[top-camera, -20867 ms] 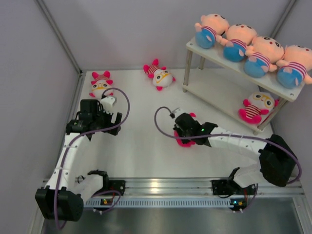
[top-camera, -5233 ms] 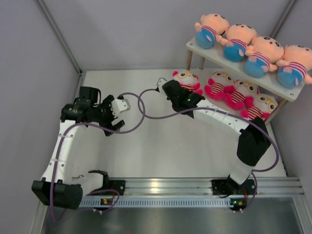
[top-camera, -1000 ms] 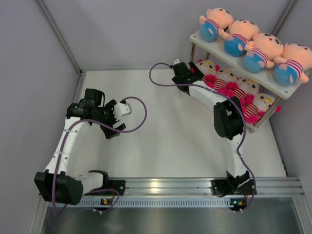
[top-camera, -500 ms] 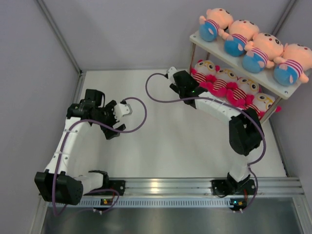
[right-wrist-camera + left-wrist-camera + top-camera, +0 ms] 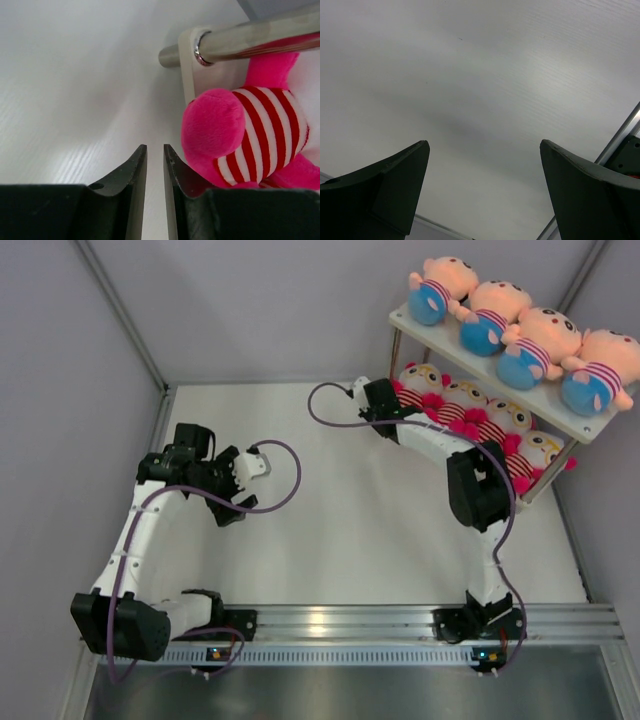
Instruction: Place and organize the stuffed toys onto the shelf
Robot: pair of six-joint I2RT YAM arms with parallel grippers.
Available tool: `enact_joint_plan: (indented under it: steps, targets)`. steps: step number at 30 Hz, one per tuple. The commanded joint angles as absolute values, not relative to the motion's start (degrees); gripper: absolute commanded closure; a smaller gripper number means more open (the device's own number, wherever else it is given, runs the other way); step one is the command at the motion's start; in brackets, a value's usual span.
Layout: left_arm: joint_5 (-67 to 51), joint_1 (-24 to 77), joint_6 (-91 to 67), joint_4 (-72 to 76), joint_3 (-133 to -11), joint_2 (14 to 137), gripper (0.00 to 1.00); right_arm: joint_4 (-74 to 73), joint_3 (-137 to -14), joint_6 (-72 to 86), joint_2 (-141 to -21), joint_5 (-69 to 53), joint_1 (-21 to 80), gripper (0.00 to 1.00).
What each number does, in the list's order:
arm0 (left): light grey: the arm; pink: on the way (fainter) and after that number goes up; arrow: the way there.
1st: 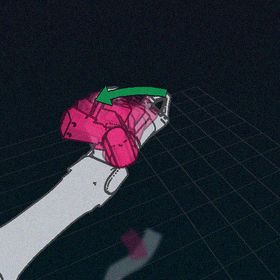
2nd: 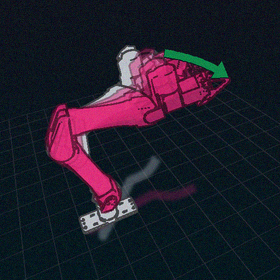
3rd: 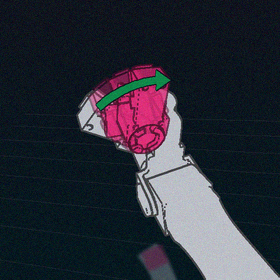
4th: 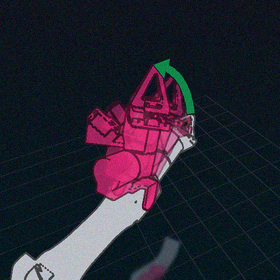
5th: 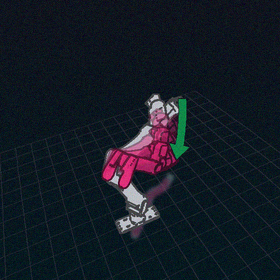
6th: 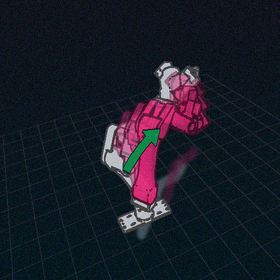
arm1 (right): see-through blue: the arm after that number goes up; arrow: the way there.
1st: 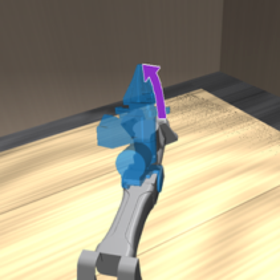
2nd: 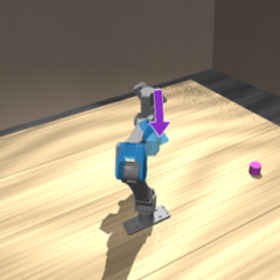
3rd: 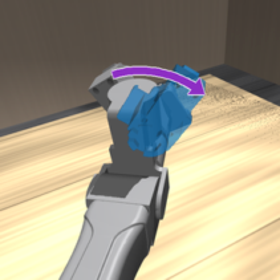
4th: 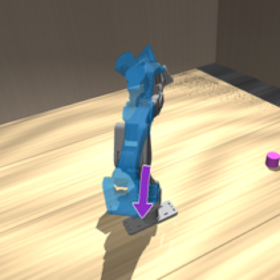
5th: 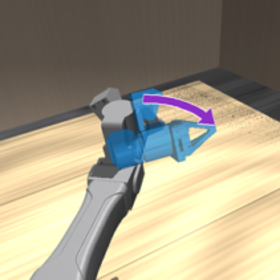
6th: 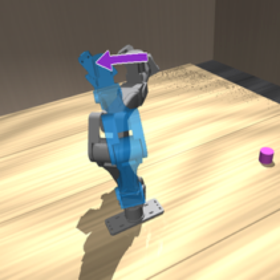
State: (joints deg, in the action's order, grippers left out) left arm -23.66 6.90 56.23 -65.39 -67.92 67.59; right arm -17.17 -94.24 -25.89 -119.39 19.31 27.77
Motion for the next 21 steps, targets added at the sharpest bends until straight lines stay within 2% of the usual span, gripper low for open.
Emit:
enact_joint_plan:
  steps: [1,12,16,19,20,21]
  targets:
    - [-24.1,6.9,56.2,-63.8,-67.6,66.4,0.02,-17.9,-100.4,-24.1,-121.0,19.2,24.5,0.80]
    - [-24.1,6.9,56.2,-63.8,-68.4,67.8,0.02,-21.1,-111.1,-26.2,-127.0,18.5,20.9,0.78]
    - [-23.7,6.9,56.1,-63.8,-68.2,67.4,0.02,-20.9,-109.6,-26.0,-124.6,17.4,21.4,0.77]
    - [-23.6,6.9,55.9,-63.8,-67.9,67.4,0.02,-16.6,-102.7,-27.8,-119.1,16.9,22.9,0.67]
    - [-23.7,6.9,55.9,-63.9,-67.7,67.4,0.02,-15.5,-98.7,-28.7,-117.4,17.1,23.5,0.54]
    - [-23.7,6.9,55.7,-63.8,-67.6,67.1,0.02,-14.7,-96.8,-29.0,-115.8,17.4,25.0,0.47]
